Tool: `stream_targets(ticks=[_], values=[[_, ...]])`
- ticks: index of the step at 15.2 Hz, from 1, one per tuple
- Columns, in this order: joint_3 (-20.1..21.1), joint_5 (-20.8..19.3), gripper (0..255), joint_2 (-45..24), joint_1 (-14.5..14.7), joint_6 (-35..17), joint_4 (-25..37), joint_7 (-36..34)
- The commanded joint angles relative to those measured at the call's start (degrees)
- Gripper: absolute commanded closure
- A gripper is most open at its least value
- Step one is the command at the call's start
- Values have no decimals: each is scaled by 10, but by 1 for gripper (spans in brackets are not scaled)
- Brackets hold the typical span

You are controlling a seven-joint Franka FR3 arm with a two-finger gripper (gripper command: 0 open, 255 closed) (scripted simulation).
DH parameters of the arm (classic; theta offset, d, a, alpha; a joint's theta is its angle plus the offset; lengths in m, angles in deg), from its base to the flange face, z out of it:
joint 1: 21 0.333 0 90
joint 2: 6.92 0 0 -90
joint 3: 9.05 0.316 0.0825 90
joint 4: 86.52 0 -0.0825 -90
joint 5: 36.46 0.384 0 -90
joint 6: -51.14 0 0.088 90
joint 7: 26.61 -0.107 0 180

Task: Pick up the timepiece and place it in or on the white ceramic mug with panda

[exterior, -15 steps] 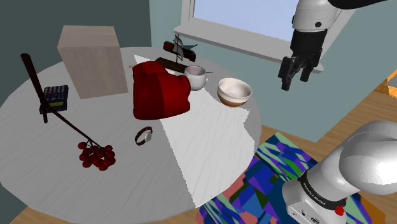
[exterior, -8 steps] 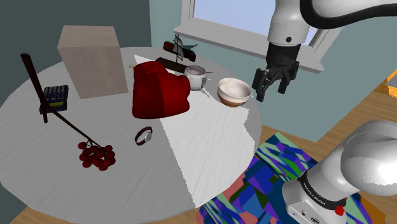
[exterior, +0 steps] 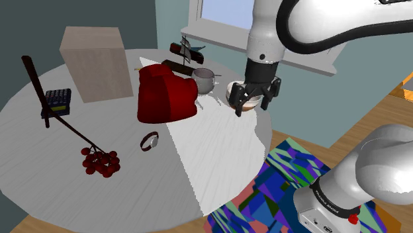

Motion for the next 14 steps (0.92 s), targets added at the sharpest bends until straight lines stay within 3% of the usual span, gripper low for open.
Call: stream_targets(ticks=[1, 8, 14], values=[[23, 8, 0, -41, 0, -34, 19, -32], [94, -1, 0, -166, -3, -132, 84, -148], [139, -64, 0, -293, -1, -197, 168, -265]])
